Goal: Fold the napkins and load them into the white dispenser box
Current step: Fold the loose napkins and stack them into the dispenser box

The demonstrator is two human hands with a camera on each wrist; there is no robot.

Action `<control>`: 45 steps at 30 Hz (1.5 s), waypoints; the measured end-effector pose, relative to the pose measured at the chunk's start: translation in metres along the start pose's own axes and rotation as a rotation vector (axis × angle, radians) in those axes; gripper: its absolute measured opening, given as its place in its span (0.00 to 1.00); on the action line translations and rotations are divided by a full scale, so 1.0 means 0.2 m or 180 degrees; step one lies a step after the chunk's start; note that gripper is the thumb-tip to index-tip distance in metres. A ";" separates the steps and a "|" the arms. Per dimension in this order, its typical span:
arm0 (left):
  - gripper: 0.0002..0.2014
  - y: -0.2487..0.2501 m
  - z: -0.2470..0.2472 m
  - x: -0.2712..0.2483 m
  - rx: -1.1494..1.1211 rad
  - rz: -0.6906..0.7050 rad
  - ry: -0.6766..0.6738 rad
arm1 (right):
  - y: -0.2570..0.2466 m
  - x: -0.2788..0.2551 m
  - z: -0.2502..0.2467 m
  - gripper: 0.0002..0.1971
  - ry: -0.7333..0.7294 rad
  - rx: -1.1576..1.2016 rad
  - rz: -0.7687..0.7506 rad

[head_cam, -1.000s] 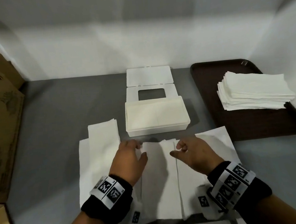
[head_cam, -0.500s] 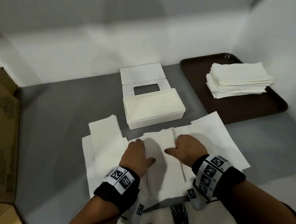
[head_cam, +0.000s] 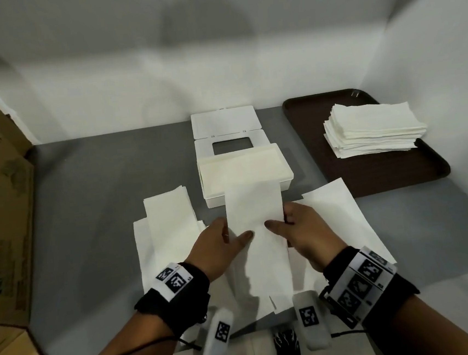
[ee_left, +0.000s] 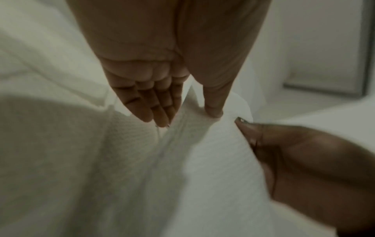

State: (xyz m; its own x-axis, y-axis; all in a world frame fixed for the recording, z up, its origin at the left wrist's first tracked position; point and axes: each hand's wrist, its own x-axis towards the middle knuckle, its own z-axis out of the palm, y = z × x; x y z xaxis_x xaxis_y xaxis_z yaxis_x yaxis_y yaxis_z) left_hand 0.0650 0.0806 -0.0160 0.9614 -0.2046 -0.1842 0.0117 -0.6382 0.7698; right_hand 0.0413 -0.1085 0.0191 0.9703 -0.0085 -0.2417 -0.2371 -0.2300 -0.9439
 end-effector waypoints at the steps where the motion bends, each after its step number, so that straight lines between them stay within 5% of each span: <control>1: 0.13 0.01 -0.02 0.00 -0.0322 0.0089 -0.0117 | -0.03 0.00 -0.01 0.08 -0.0024 0.0154 0.0010; 3: 0.04 0.04 -0.05 0.01 -0.0786 0.0259 -0.0387 | -0.07 0.01 -0.04 0.08 -0.0046 0.0330 -0.0002; 6: 0.09 0.05 -0.08 0.05 -0.0431 0.0543 -0.0554 | -0.13 0.07 -0.11 0.07 0.0093 0.0266 -0.0152; 9: 0.11 0.07 -0.11 0.08 0.0224 0.0723 -0.0646 | -0.21 0.13 -0.23 0.07 0.0197 -0.0410 -0.0385; 11: 0.04 0.12 -0.13 0.09 0.0275 0.0764 -0.0622 | -0.27 0.16 -0.30 0.05 -0.0094 -0.1105 -0.0464; 13: 0.09 0.15 -0.14 0.11 0.0245 0.0734 -0.0545 | -0.31 0.17 -0.34 0.02 -0.0374 -0.1604 -0.0497; 16: 0.07 0.17 -0.16 0.13 -0.0238 0.0519 -0.0611 | -0.34 0.21 -0.39 0.02 -0.0298 -0.1484 -0.0618; 19: 0.15 0.15 -0.17 0.14 -0.1325 0.0197 -0.0709 | -0.35 0.27 -0.44 0.02 -0.0113 -0.1128 -0.0580; 24: 0.24 0.09 -0.25 0.20 -0.1743 -0.0103 -0.0270 | -0.32 0.43 -0.49 0.02 0.0015 -0.0471 -0.0564; 29: 0.14 0.15 -0.30 0.33 -0.2472 -0.0226 0.0700 | -0.29 0.57 -0.47 0.03 -0.0014 -0.0054 -0.0488; 37: 0.14 0.15 -0.31 0.56 -0.1141 -0.0183 0.1756 | -0.17 0.78 -0.44 0.12 0.0054 -0.1208 -0.0500; 45: 0.10 0.15 -0.24 0.61 -0.0251 -0.0532 0.1390 | -0.10 0.87 -0.41 0.11 0.0383 -0.2098 -0.0650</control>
State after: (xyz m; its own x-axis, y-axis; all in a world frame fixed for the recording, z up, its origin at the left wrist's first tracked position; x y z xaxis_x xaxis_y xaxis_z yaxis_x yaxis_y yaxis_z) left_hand 0.1960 0.0715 0.0133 0.9700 0.2381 -0.0483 0.1807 -0.5740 0.7987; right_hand 0.2187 -0.1855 0.0154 0.9999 -0.0012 -0.0114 -0.0081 -0.7804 -0.6252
